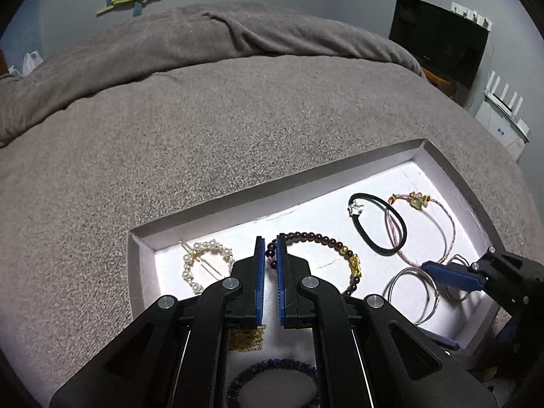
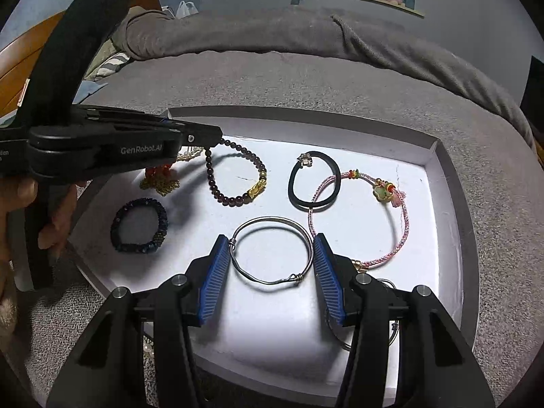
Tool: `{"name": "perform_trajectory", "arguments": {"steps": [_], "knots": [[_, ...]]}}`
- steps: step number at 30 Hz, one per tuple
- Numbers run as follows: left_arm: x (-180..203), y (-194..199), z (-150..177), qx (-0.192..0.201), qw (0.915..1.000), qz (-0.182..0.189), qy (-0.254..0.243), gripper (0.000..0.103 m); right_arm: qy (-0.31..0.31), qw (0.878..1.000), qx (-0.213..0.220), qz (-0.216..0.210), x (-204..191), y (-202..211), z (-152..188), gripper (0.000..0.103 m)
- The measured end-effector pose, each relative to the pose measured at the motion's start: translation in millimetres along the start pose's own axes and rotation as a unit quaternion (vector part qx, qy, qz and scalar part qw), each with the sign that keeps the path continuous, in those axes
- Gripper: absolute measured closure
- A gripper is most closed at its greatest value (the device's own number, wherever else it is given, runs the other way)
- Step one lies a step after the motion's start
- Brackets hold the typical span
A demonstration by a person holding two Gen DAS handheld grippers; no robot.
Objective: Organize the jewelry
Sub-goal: 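Open the left tool over the tray while the right tool releases the bangle, then withdraw both tools toward the large black bead bracelet and pearl hair pin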
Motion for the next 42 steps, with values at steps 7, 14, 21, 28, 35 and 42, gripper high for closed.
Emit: {"name": "perform_trajectory", "arguments": {"steps": [7,14,21,28,35,42], "knots": [[-0.2,1.5,-1.5,0.004,0.9999,-0.007,-0.006,0.080,-0.002,1.000,0.003,0.004,2.4,1.0,-1.5,0.051],[8.3,20.5,-3.5,0.019,0.9994,-0.020,-0.023,0.074,-0.012,0.999,0.038,0.014,7.3,17.1,-14.6,0.039],[9.9,69.4,-5.2,0.063,0.9977,-0.022,0.008,0.046,-0.041,0.997,0.056,0.020,20.1,46.6,-11.8,0.033],[14.5,117.6,21.8,0.098,0.9941,-0.022,0.041,0.027,-0.073,0.993,0.089,0.015,26.1,83.8,-3.4,0.019],[15.7,148.5,61.7,0.115,0.9911,-0.037,0.056,0.026,-0.082,0.991,0.106,0.017,23.0,110.6,11.9,0.017],[22.7,158.6,92.3,0.111,0.9913,-0.035,0.061,0.026,-0.093,0.989,0.112,0.015,21.7,133.2,30.2,0.017]]}}
Point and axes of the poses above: each gripper's, at about its wrist camera, not at the fingertips, and y roughly against the way its jaws point, x to its right, z to its underside, the point moved 10 cm from there along -y, roughly the way its jaws point, and after that the axes turned 8 degrees about x, right-handed, at the moved point
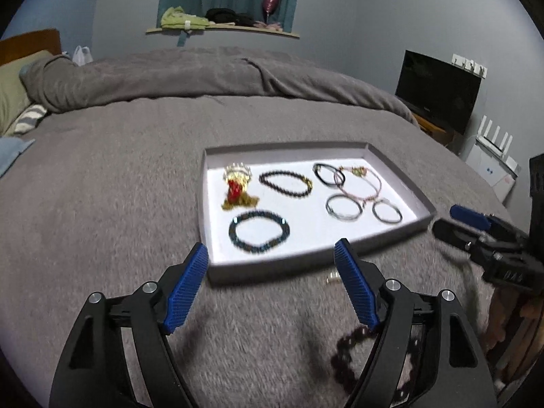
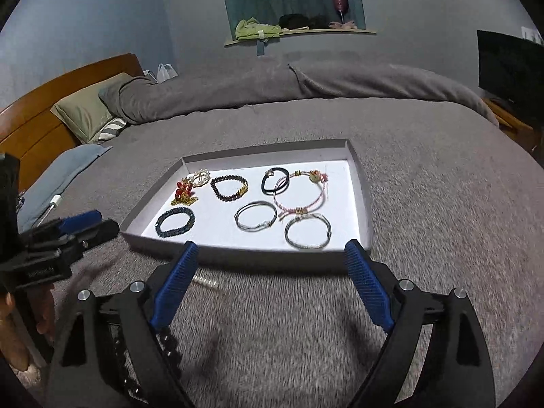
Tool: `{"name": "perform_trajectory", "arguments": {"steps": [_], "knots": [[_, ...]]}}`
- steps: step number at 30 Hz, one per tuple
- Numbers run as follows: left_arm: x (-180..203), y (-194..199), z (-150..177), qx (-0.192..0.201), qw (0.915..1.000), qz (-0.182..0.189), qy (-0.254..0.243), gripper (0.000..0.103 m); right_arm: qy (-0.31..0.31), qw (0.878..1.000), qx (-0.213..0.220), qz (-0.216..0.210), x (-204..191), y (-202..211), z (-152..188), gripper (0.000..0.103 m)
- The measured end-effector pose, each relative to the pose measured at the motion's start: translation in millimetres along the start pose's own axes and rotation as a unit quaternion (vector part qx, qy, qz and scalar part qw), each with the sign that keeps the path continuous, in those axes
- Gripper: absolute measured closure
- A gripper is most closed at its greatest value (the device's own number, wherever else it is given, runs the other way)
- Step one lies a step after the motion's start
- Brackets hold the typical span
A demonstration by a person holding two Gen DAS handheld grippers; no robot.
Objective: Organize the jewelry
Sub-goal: 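Withdraw both tools toward the large black bead bracelet and pearl hair pin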
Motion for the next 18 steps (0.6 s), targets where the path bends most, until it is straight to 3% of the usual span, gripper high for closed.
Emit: {"name": "perform_trajectory", "arguments": {"steps": [12,18], "knots": [[19.3,27.4,48.6,-0.024,0.9994,0.027,0.001,0.026,-0.007,1.000,-0.019,-0.004,-0.9,16.6,24.2,0.016],[35.7,23.5,68.6,-0.046,0.9978,0.040,-0.026,0.026,0.001,1.000,-0.024,-0.001,-2.0,11.4,29.3,0.016]]}}
Point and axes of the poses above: each gripper's, at about its wrist camera, not at the fingertips, and y roughly against the way its jaws point, x to its right, z to its underside, the point moved 10 cm from there along -y, roughly the way its jaws point, and after that the axes turned 8 degrees about x, right-handed, at the moved point
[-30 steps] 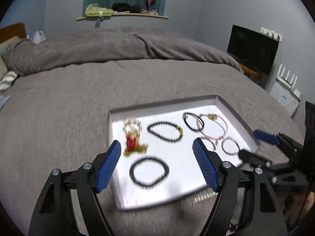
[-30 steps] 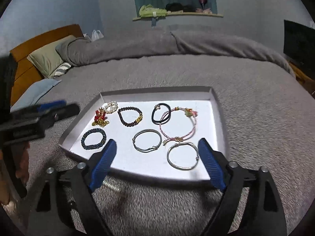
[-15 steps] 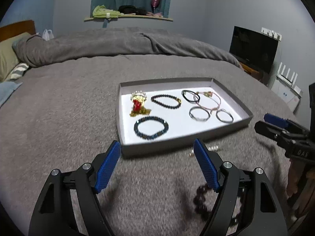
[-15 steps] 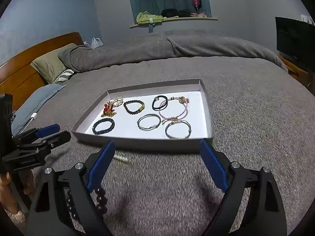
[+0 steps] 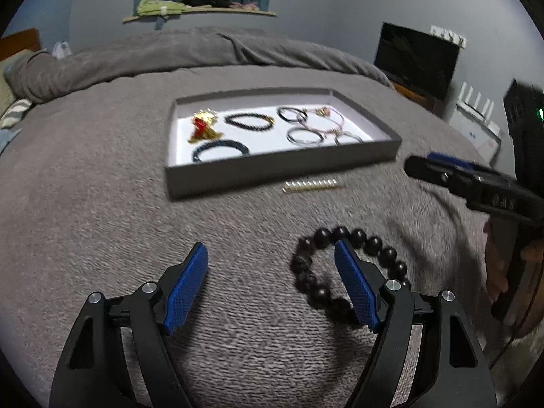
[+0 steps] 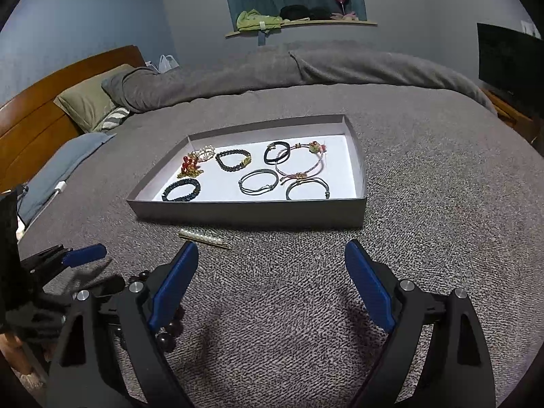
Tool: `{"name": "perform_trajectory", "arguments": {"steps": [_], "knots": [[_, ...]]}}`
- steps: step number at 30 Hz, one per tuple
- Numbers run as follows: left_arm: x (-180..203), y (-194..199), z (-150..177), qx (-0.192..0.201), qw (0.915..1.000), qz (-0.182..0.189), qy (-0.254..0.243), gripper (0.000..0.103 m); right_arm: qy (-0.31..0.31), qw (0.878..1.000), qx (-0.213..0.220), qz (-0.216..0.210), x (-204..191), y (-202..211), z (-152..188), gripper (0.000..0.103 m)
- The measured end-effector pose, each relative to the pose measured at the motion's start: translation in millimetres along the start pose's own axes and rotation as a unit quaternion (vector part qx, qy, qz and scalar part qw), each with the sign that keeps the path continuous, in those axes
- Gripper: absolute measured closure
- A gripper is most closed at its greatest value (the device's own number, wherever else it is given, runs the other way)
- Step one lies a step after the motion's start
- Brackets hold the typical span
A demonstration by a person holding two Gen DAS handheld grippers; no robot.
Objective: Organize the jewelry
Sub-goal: 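Withdraw both tools toward the large black bead bracelet and pearl hair pin, then grasp the black bead bracelet with the left tool while the right tool approaches the pin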
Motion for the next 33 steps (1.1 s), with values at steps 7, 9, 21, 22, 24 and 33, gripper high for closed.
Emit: {"name": "perform_trajectory", "arguments": {"steps": [7,9,21,22,24,33], "knots": [[19.8,-11.2,16.5,-0.026,0.9986,0.034,-0.033,0.051,0.008,1.000,-0.009,-0.005,-6.4,-7.0,6.2,0.017],[20.7,-13.3,16.4,-0.028,0.9981,0.045,-0.029,0.058,0.007,1.000,-0.015,-0.010,-9.0,-10.0,9.3,0.017],[8.2,-8.2,14.2,-0.021,0.9981,0.038,-0.044,0.088,0.042,0.997,-0.052,-0.042,-43.7,-34.7,22.5,0.048],[4.5,-8.4,12.9,-0.021,0.9983,0.034,-0.042,0.088,0.050,0.997,-0.051,-0.042,-46.8,-36.1,21.2,0.048],[-3.9,-8.6,10.5,-0.020,0.9988,0.022,-0.039,0.088,0.062,0.996,-0.056,-0.042,-52.9,-41.4,20.0,0.048],[-27.4,-11.8,10.6,-0.033,0.9991,0.009,-0.027,0.088,0.035,0.994,-0.092,-0.043,-65.0,-69.9,23.8,0.048]]}}
Point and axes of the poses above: each gripper's, at about its wrist camera, not at the fingertips, and y roughly against the way its jaws point, x to its right, z to its underside, the point moved 10 cm from there along -y, roughly the way its jaws point, and after that the axes turned 8 degrees about x, right-handed, at the moved point
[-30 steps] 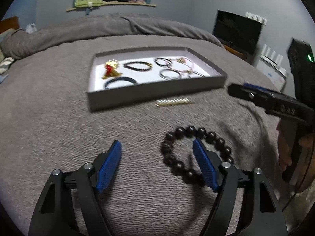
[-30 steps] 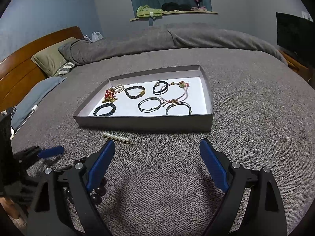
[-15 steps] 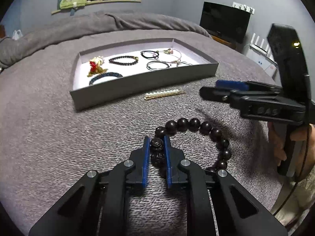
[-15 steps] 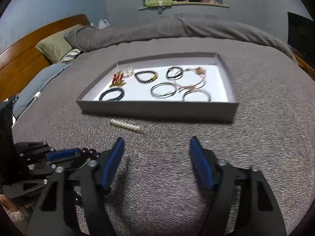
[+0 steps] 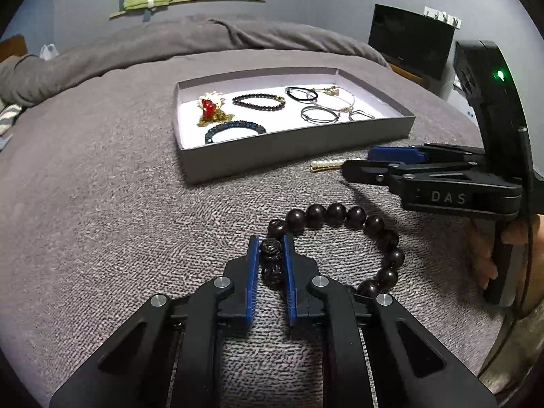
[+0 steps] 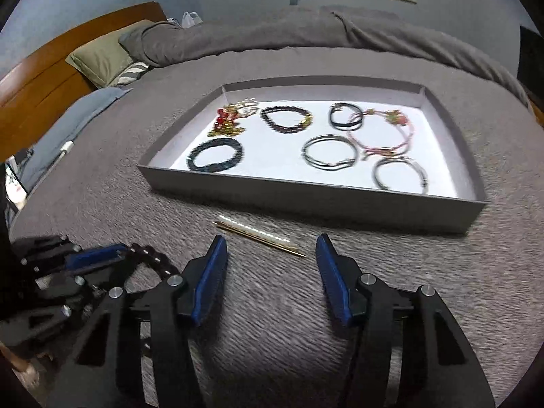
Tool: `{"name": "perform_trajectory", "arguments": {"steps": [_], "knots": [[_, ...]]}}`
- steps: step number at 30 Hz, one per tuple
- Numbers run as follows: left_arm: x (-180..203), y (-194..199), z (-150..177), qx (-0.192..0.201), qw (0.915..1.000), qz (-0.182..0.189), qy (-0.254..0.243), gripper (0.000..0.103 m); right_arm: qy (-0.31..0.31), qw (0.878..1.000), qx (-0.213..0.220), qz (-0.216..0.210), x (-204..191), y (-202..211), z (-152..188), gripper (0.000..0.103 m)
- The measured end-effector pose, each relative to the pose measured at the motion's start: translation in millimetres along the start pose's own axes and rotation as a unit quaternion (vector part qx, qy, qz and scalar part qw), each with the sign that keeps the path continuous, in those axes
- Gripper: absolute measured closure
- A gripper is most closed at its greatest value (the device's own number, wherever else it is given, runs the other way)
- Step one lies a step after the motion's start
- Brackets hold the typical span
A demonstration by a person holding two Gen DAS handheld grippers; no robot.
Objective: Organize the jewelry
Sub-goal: 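Grasp the black bead bracelet with the left tool while the right tool approaches the pin, then grasp the pearl hair pin with the right tool while the left tool holds the bracelet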
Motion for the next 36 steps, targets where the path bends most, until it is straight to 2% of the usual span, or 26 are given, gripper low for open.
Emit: {"name": "perform_trajectory", "arguments": {"steps": [4,8,11,15,19,24,26,29,34,36], "knots": [[0.2,-0.8,0.7,-0.002,1.0000,0.002,-0.003,0.088,-0.012,1.000,-0.012,-0.002,-7.0,-10.5,2.8,0.045],[-0.2,-1.4,1.2,-0.003,1.0000,0.005,-0.001,0.088,-0.021,1.000,-0.011,-0.013,-13.6,-15.1,0.3,0.028],[0.0,-1.3,1.7,-0.004,1.0000,0.006,-0.002,0.088,-0.015,1.000,-0.011,-0.007,-16.5,-19.1,-1.0,0.023],[0.4,-2.2,2.0,-0.005,1.0000,0.006,-0.002,0.088,-0.018,1.000,-0.011,0.002,-15.7,-24.1,-2.9,0.023],[0.6,-3.0,2.6,-0.006,1.0000,0.006,-0.003,0.088,-0.018,1.000,-0.009,0.019,-10.7,-26.5,-2.3,0.041],[0.8,-3.3,2.6,-0.004,1.0000,0.005,-0.006,0.088,-0.021,1.000,-0.004,0.011,-8.2,-20.1,-1.1,0.042],[1.5,-2.9,2.3,-0.003,1.0000,0.004,-0.008,0.088,-0.015,1.000,-0.004,0.010,-6.9,-14.4,0.4,0.076],[2.4,1.1,0.0,0.005,0.9999,0.008,-0.008,0.088,-0.023,1.000,-0.012,-0.008,-3.4,-6.8,4.5,0.079],[4.0,0.2,2.0,0.001,0.9999,0.006,-0.015,0.088,-0.003,1.000,-0.006,-0.016,-2.9,2.2,4.5,0.078],[3.9,0.5,1.9,0.002,0.9999,0.006,-0.014,0.088,0.012,1.000,-0.004,-0.016,-6.1,1.5,2.1,0.072]]}}
Point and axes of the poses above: each gripper's, at about its wrist camera, not at the fingertips, and y roughly against the way its jaws point, x to its right, z to its underside, the point moved 10 cm from there along -y, roughly the way its jaws point, and after that the axes turned 8 degrees about x, right-handed, at the moved point
